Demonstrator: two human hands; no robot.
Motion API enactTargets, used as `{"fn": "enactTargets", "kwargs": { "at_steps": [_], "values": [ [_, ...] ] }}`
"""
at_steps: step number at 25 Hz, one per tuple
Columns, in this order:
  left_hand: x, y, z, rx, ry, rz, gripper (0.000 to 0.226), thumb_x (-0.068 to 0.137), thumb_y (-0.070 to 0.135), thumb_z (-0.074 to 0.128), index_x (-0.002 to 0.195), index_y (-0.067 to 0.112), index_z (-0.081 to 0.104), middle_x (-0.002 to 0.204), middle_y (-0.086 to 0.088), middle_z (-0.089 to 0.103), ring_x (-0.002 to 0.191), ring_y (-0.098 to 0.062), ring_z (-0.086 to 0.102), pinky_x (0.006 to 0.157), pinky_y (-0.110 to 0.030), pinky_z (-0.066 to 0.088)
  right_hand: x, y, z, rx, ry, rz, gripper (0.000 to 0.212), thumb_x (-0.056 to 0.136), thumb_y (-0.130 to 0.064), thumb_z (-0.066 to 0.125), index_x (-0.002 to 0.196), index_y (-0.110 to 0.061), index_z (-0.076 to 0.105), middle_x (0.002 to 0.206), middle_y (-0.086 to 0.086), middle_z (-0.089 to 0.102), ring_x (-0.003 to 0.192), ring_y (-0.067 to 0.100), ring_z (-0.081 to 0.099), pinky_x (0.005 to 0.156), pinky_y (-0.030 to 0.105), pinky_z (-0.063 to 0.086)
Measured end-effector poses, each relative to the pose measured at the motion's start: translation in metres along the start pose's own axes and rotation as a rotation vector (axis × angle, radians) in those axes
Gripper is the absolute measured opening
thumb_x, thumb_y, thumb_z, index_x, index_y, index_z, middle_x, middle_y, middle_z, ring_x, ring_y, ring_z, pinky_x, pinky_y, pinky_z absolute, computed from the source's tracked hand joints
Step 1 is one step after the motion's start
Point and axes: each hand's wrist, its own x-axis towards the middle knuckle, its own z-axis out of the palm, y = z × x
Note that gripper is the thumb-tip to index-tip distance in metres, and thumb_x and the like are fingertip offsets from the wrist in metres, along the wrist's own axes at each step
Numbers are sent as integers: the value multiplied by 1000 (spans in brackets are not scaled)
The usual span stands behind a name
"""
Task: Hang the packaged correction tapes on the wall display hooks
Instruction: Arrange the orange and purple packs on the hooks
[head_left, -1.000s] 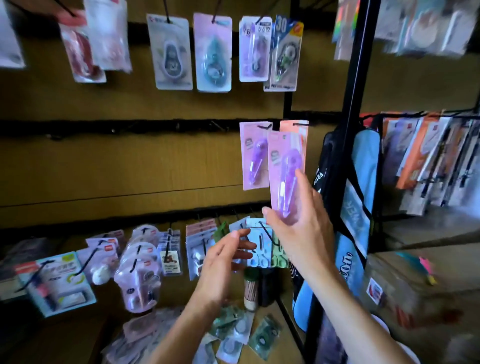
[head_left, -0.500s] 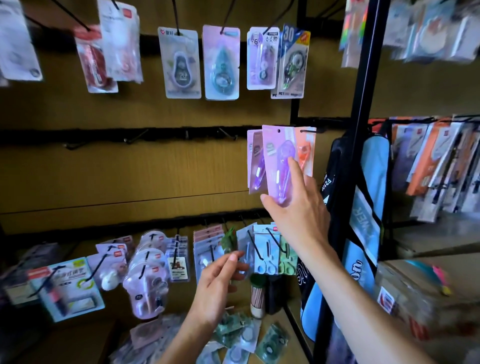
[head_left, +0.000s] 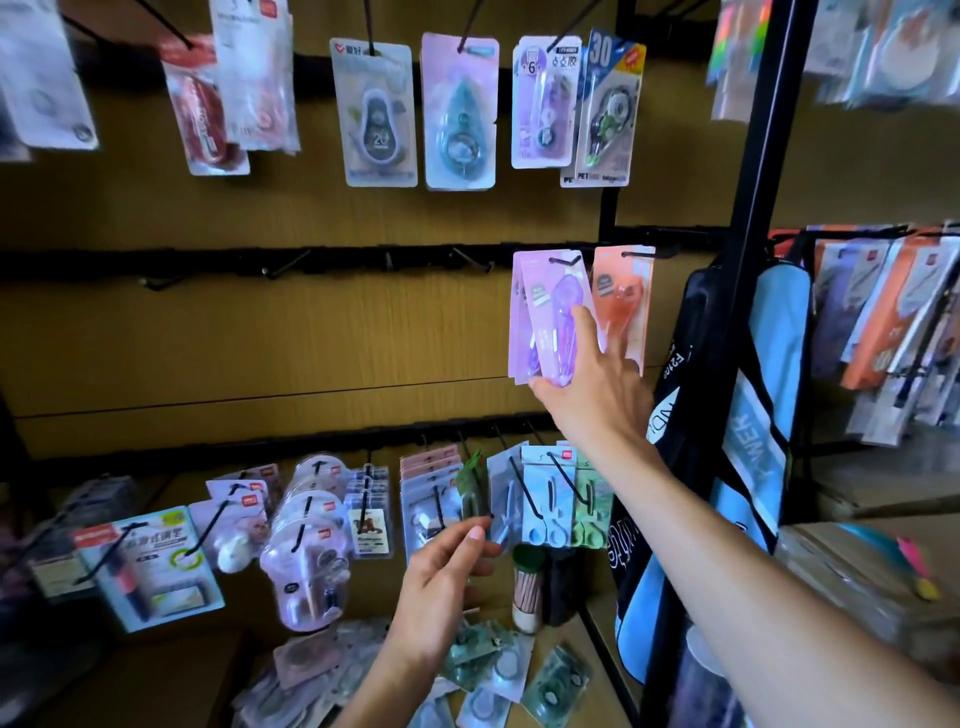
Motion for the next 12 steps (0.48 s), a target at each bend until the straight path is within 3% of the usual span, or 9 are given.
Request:
{"fn": "enactTargets", "kwargs": {
  "at_steps": [4, 8, 12],
  "values": [
    [8, -8, -13, -17, 25, 7, 21, 100, 24, 54, 110, 23, 73, 92, -2, 77, 92, -22, 66, 90, -38, 53, 21, -10, 16, 22, -40, 20, 93, 79, -46, 72, 150, -32, 14, 137, 15, 42, 108, 40, 57, 70, 35, 42],
    [14, -21, -29, -31, 73, -6, 21, 100, 19, 54, 110, 21, 73, 93, -5, 77, 89, -22, 69, 77, -30, 56, 26, -11, 43, 171, -107, 64, 104, 75, -40, 77, 149, -38, 5, 139, 14, 41, 114, 40, 56, 83, 43, 52],
    [14, -34, -39, -28, 98, -38, 22, 100, 17, 53, 107, 22, 74, 91, -5, 77, 85, -16, 73, 83, -37, 56, 13, -4, 64, 240, -116, 61, 97, 79, -36, 74, 150, -37, 9, 141, 9, 40, 124, 34, 49, 86, 44, 52]
  ]
}}
